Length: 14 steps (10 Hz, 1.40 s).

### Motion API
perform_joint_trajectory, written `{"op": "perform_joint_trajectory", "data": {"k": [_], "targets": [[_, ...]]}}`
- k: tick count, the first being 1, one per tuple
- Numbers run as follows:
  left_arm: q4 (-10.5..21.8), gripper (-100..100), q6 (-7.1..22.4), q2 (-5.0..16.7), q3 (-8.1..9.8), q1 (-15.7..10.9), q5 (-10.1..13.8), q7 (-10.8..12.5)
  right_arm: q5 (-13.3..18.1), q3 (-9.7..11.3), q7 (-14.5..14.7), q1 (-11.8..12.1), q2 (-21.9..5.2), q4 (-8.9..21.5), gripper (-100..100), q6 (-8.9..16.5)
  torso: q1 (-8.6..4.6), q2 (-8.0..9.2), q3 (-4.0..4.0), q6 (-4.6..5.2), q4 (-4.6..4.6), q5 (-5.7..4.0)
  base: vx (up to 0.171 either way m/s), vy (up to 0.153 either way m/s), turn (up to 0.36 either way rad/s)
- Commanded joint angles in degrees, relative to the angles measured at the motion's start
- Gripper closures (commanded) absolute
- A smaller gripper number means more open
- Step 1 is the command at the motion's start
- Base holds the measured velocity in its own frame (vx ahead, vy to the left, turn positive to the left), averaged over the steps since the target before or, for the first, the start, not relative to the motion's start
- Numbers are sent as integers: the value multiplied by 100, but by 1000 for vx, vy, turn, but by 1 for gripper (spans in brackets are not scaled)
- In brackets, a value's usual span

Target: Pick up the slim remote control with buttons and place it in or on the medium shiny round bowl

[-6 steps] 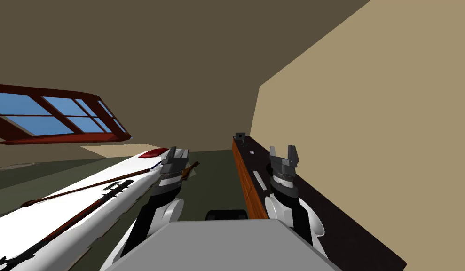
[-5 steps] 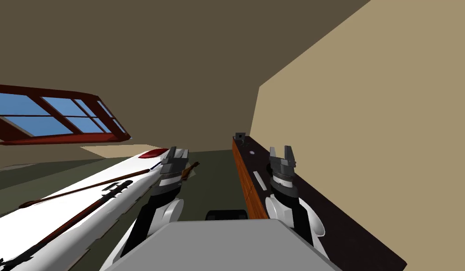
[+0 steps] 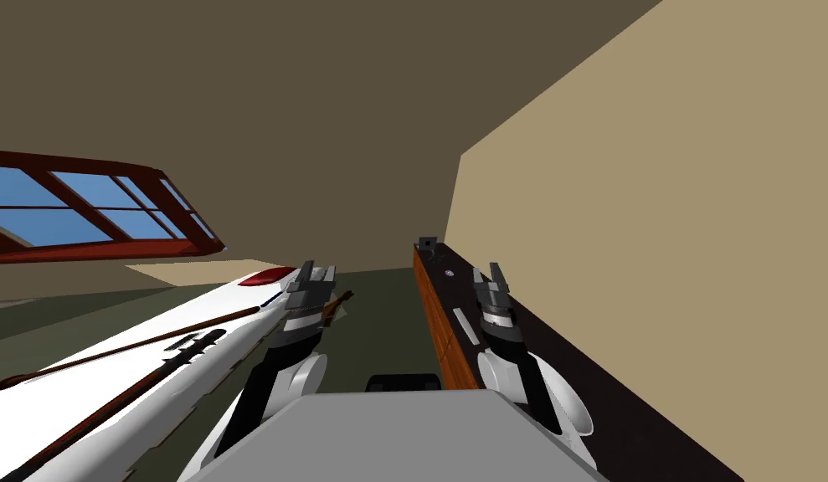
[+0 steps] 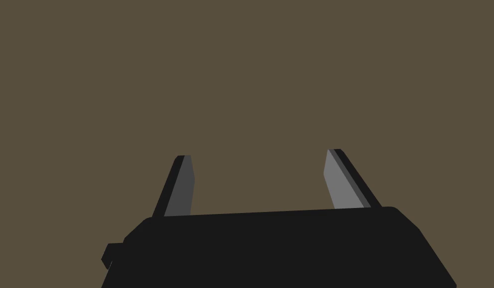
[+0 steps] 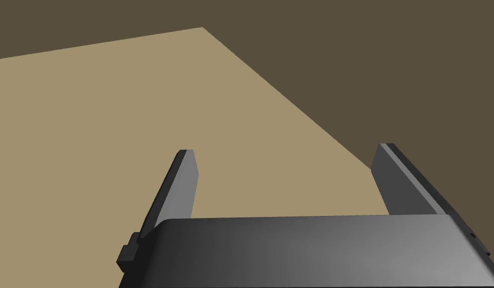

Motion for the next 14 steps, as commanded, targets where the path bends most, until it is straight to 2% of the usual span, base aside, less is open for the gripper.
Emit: {"op": "perform_joint_trajectory", "data": {"k": [1, 2, 3, 4, 6, 7, 8, 9, 10, 11, 12, 13, 14], "targets": [[0, 0, 0, 0, 0, 0, 0, 0, -119, -70, -138, 88, -169, 128, -100, 286, 0, 0, 0, 0, 0, 0, 99, 22, -39], [0, 0, 0, 0, 0, 0, 0, 0, -119, -70, -138, 88, -169, 128, -100, 345, -3, -3, -2, 1, -1, -1, 80, 11, -12], [0, 0, 0, 0, 0, 0, 0, 0, -206, -136, -228, 93, -275, 270, -100, 532, -5, 1, 0, -1, 0, -1, 70, 21, -18], [0, 0, 0, 0, 0, 0, 0, 0, -206, -136, -228, 93, -275, 270, -100, 568, -3, 4, 2, 0, 1, -1, 45, 24, -15], [0, 0, 0, 0, 0, 0, 0, 0, -399, -280, -427, 102, -488, 585, -100, 954, 0, 12, 7, 0, 3, 0, 70, 34, -37], [0, 0, 0, 0, 0, 0, 0, 0, -399, -280, -427, 102, -488, 585, -100, 1058, 2, 3, 2, 0, 1, 0, 82, 24, -16], [0, 0, 0, 0, 0, 0, 0, 0, -503, -356, -534, 107, -592, 755, -100, 1276, -2, 3, 1, -1, 1, 0, 92, 13, -23], [0, 0, 0, 0, 0, 0, 0, 0, -503, -356, -534, 107, -592, 755, -100, 1323, -5, -1, 0, 0, 0, -1, 70, 11, -14], [0, 0, 0, 0, 0, 0, 0, 0, -612, -436, -645, 113, -696, 933, -100, 1481, -6, 5, 2, -1, 1, -1, 74, 25, -26], [0, 0, 0, 0, 0, 0, 0, 0, -612, -436, -645, 113, -696, 933, -100, 1599, -2, 4, 3, 0, 1, -1, 61, 21, -24], [0, 0, 0, 0, 0, 0, 0, 0, -725, -517, -761, 119, -796, 1118, -100, 1763, -4, 8, 4, -1, 2, 0, 65, 36, -32], [0, 0, 0, 0, 0, 0, 0, 0, -725, -517, -761, 119, -796, 1118, -100, 1885, 1, 8, 4, 0, 2, 0, 67, 24, -17], [0, 0, 0, 0, 0, 0, 0, 0, -842, -600, -881, 125, -894, 1309, -100, 2123, -1, 8, 5, -1, 2, 0, 95, 10, -26]]}}
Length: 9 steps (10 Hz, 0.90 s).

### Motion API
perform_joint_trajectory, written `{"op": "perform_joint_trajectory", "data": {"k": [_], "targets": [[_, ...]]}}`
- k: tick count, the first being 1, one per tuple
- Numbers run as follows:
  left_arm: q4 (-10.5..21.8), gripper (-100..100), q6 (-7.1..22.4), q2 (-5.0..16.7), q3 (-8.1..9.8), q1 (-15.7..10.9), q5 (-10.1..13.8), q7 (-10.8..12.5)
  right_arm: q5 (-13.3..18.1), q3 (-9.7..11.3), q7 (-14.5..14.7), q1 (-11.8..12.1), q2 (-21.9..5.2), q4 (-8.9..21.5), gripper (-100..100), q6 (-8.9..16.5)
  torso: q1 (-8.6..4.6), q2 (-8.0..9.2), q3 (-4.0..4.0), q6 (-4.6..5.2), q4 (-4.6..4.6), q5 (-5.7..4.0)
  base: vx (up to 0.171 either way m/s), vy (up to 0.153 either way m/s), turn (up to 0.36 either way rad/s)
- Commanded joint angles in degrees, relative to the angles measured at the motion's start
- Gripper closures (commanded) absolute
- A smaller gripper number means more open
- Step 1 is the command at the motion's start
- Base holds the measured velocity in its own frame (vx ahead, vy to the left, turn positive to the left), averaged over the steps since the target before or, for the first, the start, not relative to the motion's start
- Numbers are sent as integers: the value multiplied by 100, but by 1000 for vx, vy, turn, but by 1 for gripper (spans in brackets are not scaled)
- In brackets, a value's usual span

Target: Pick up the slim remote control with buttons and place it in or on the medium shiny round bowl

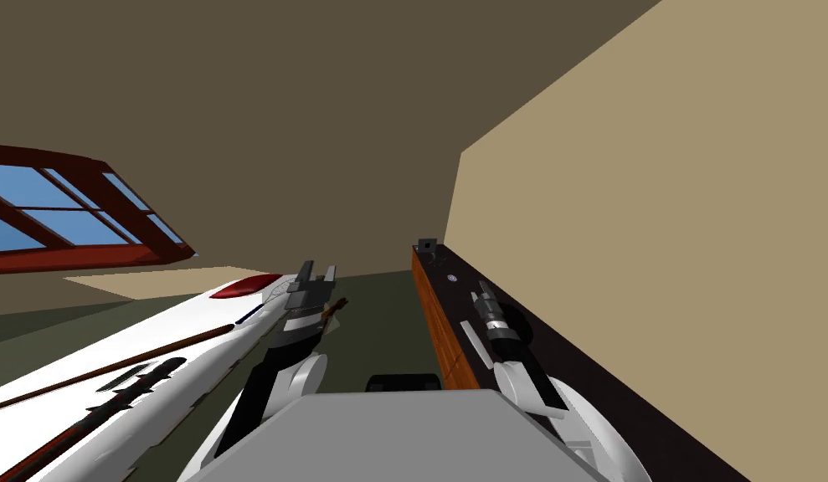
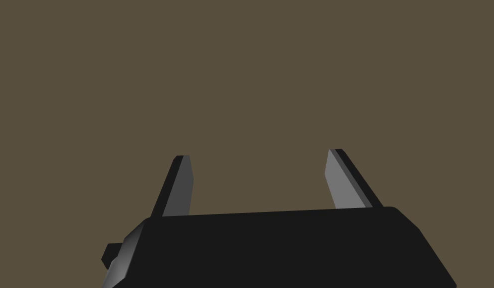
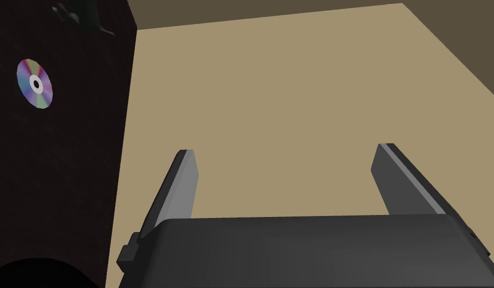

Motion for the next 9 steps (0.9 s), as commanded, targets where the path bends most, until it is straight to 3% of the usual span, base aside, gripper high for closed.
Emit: {"op": "perform_joint_trajectory", "data": {"k": [1, 5, 6, 7, 8, 9], "targets": [[0, 0, 0, 0, 0, 0, 0, 0, -195, -128, -216, 39, -187, 286, -100, 286, 0, 0, 0, 0, 0, 0, 129, 25, -48], [0, 0, 0, 0, 0, 0, 0, 0, -445, -301, -468, 52, -365, 749, -100, 904, 3, 4, 1, 0, 0, 2, 87, 24, -27], [0, 0, 0, 0, 0, 0, 0, 0, -445, -301, -468, 52, -365, 749, -100, 1061, -1, 4, 2, 0, 1, 0, 64, 16, -12], [0, 0, 0, 0, 0, 0, 0, 0, -575, -387, -597, 59, -449, 954, -100, 1253, 1, 9, 4, 0, 1, 0, 89, 36, -30], [0, 0, 0, 0, 0, 0, 0, 0, -575, -387, -597, 59, -449, 954, -100, 1379, 7, 3, 1, 1, 0, 1, 78, 24, -21], [0, 0, 0, 0, 0, 0, 0, 0, -706, -473, -727, 66, -531, 1160, -100, 1570, 4, 5, 2, 0, 0, 2, 92, 35, -31]]}}
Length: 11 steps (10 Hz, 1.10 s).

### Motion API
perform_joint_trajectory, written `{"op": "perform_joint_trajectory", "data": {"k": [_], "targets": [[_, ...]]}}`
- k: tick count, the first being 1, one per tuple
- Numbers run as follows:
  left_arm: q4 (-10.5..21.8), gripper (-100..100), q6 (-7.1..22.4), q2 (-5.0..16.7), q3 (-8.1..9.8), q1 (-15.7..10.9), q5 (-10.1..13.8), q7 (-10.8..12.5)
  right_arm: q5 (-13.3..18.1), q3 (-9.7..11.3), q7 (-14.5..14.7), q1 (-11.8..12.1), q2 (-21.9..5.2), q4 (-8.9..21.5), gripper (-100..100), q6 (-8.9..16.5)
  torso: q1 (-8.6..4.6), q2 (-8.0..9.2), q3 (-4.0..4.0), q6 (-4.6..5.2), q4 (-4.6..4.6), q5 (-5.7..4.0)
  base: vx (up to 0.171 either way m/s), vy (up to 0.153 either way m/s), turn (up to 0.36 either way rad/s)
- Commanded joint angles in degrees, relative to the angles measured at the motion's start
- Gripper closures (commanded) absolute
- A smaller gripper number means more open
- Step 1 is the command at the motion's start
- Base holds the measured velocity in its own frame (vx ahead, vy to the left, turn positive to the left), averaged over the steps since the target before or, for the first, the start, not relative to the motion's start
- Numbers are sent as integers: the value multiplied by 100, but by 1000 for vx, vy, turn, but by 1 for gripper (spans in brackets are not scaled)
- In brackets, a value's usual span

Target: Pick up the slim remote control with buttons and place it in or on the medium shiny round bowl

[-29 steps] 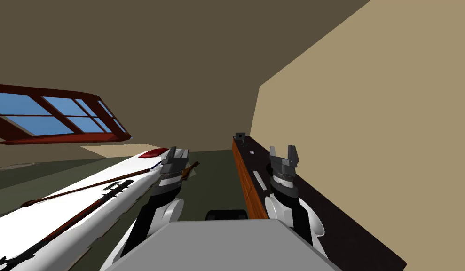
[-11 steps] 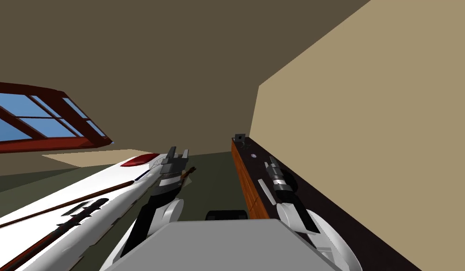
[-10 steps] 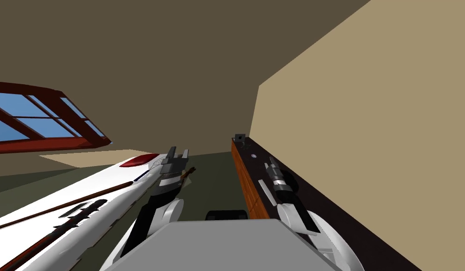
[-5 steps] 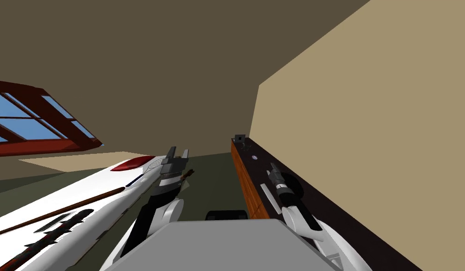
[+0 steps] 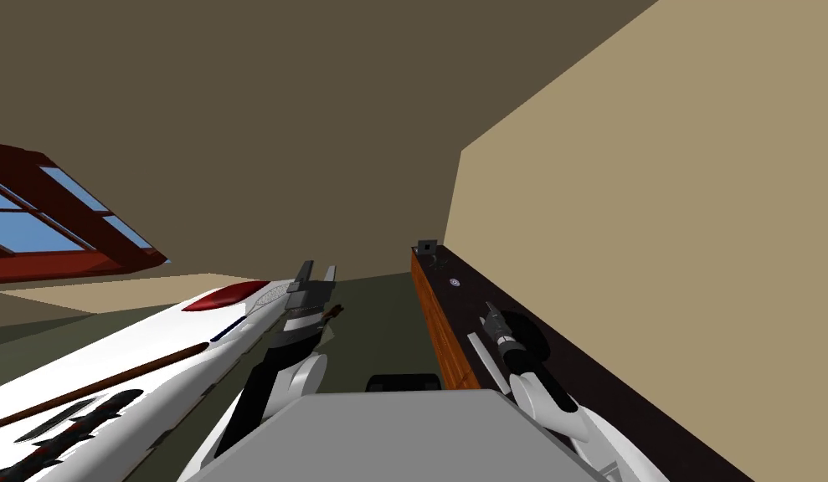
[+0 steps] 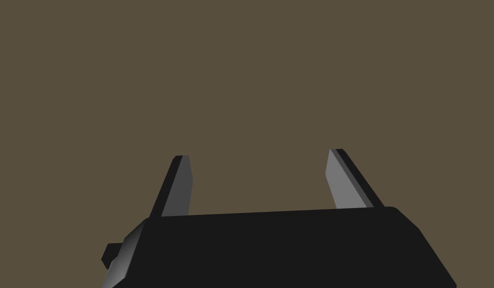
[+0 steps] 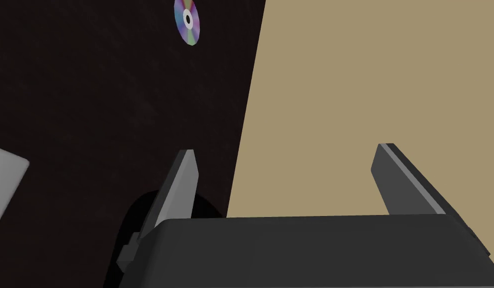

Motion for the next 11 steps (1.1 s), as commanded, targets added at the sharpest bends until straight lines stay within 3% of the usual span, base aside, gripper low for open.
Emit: {"op": "perform_joint_trajectory", "data": {"k": [1, 2, 3, 4, 11], "targets": [[0, 0, 0, 0, 0, 0, 0, 0, -84, -86, -102, -14, -68, 52, -100, 286, 0, 0, 0, 0, 0, 0, 78, 25, -22], [0, 0, 0, 0, 0, 0, 0, 0, -84, -86, -102, -14, -68, 52, -100, 326, -2, 3, 1, -2, 1, 0, 33, 2, 6], [0, 0, 0, 0, 0, -1, 0, 0, -217, -171, -233, -7, -147, 260, -100, 543, -8, 16, 8, -2, 3, -1, 61, 7, -25], [0, 0, 0, 0, 0, 0, 0, 0, -217, -171, -233, -7, -147, 260, -100, 647, -9, 12, 7, 0, 3, -2, 64, 17, -23], [0, 0, 0, 0, 0, 0, 0, 0, -757, -488, -750, 21, -441, 1087, -100, 1763, -4, 3, 1, -2, 0, 0, 89, 29, -25]]}}
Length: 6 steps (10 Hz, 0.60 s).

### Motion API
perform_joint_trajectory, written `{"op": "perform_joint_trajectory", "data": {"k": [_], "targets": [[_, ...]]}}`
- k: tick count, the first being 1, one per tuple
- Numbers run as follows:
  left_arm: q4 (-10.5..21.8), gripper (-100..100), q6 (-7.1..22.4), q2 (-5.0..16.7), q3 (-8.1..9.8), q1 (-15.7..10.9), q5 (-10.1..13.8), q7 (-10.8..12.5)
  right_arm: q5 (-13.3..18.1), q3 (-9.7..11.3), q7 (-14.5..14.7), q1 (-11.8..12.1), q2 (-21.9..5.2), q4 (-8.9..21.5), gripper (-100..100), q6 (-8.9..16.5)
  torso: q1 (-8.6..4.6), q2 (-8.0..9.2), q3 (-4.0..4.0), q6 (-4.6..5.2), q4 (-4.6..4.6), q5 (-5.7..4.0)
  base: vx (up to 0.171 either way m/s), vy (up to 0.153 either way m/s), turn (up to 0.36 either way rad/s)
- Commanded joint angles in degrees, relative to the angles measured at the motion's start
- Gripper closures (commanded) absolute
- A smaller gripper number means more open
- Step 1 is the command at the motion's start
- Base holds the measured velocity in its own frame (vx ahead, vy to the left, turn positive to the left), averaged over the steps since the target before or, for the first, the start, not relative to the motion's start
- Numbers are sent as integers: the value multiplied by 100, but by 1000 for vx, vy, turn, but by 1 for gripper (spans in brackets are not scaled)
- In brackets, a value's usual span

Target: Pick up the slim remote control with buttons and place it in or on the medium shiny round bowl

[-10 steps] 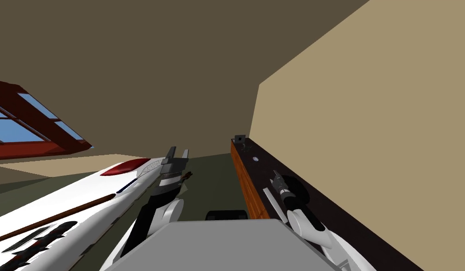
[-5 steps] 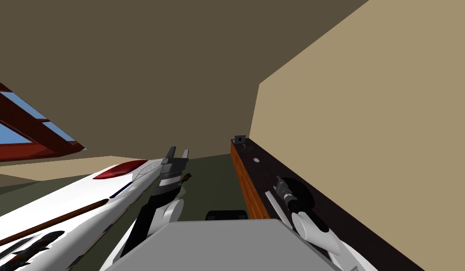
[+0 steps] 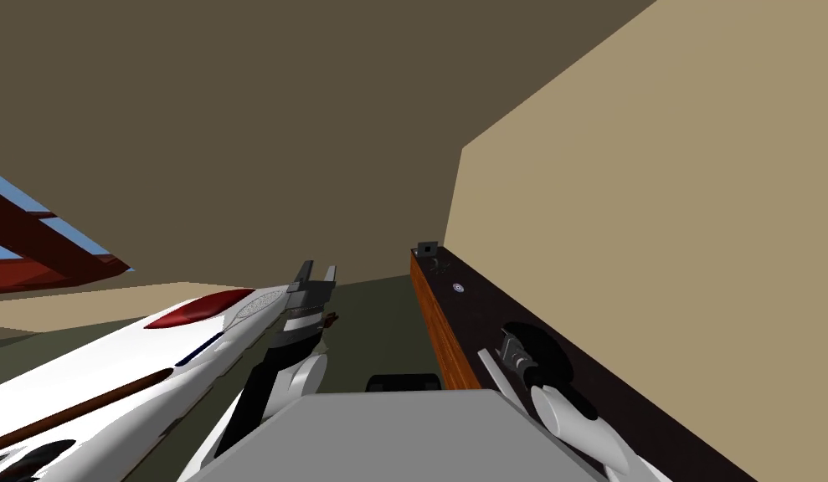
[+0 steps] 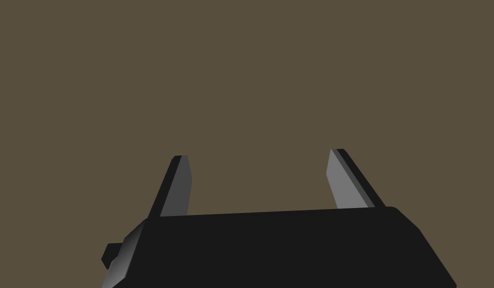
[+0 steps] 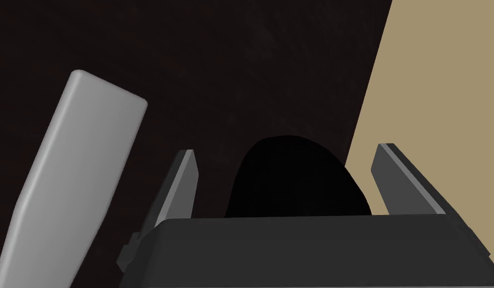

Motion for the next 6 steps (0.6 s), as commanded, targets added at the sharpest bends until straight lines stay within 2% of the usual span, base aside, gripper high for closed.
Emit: {"op": "perform_joint_trajectory", "data": {"k": [1, 2, 3, 4, 5, 6], "targets": [[0, 0, 0, 0, 0, 0, 0, 0, -36, -39, -69, -23, -4, 104, -100, 286, 0, 0, 0, 0, 0, 0, 78, 30, -16], [0, 0, 0, 0, 0, 0, 0, 0, -170, -111, -194, -16, -71, 306, -100, 464, 2, 5, 2, -1, 1, 1, 82, 30, -23], [0, 0, 0, 0, 0, 0, 0, 0, -170, -111, -194, -16, -71, 306, -100, 606, 2, 4, 2, 0, 1, 1, 68, 32, -15], [0, 0, 0, 0, 0, -1, 0, 0, -301, -180, -317, -9, -136, 505, -100, 804, 1, 10, 5, 0, 1, 1, 77, 42, -36], [0, 0, 0, 0, 0, 0, 0, 0, -301, -180, -317, -9, -136, 505, -100, 909, 4, 7, 4, 0, 1, 1, 63, 31, -17], [0, 0, 0, 0, 0, -1, 0, 0, -429, -245, -437, -2, -197, 699, -100, 1103, 2, 11, 6, -1, 2, 1, 90, 23, -19]]}}
